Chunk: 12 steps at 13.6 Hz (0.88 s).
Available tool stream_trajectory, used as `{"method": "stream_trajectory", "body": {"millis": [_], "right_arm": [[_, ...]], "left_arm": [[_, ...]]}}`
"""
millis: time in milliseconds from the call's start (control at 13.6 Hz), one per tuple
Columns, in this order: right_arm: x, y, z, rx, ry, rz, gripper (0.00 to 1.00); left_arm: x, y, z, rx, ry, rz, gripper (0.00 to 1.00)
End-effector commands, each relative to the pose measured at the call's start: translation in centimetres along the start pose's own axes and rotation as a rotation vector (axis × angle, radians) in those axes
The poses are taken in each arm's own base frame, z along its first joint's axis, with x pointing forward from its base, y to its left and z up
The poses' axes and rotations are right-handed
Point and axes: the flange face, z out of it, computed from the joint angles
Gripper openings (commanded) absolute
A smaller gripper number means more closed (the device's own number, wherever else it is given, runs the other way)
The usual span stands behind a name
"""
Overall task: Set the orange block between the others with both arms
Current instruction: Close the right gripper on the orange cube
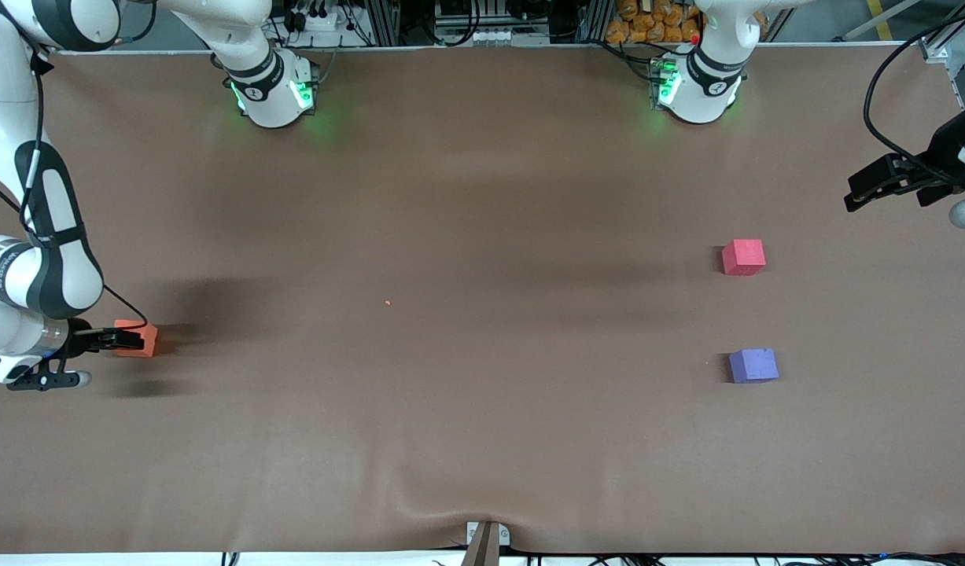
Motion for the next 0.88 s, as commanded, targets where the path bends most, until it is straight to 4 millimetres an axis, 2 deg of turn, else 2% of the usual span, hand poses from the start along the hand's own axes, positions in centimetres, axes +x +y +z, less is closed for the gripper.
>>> {"method": "stream_trajectory", "body": {"millis": [0, 147, 293, 513, 586, 659, 733, 806], "right_arm": [[0.0, 0.0, -1.0, 0.003, 0.007, -0.044, 1.00], [-0.1, 0.3, -0.8, 0.006, 0.005, -0.040, 1.00], [-0.7, 1.1, 0.2, 0.015, -0.008, -0.026, 1.00], [-1.0, 0.9, 1.5, 0.024, -0.029, -0.025, 1.00], [-1.0, 0.9, 2.1, 0.026, -0.035, -0.026, 0.87], [-1.0, 0.7, 2.3, 0.028, -0.039, -0.030, 0.58], [-0.9, 0.5, 2.3, 0.028, -0.040, -0.033, 0.36], [-0.9, 0.2, 2.4, 0.028, -0.044, -0.040, 0.08]], "left_arm": [[-0.5, 0.2, -0.7, 0.020, -0.001, -0.009, 1.00], [-0.4, 0.0, -0.7, 0.020, 0.000, -0.010, 1.00], [-0.5, 0.0, -0.7, 0.020, 0.002, -0.010, 1.00], [-0.5, 0.3, -0.7, 0.020, 0.002, -0.007, 1.00], [-0.5, 0.3, -0.7, 0.020, 0.000, -0.007, 1.00], [-0.5, 0.3, -0.7, 0.020, 0.000, -0.006, 1.00], [-0.5, 0.4, -0.7, 0.019, 0.000, -0.004, 1.00], [-0.5, 0.4, -0.7, 0.020, 0.000, -0.004, 1.00]]}}
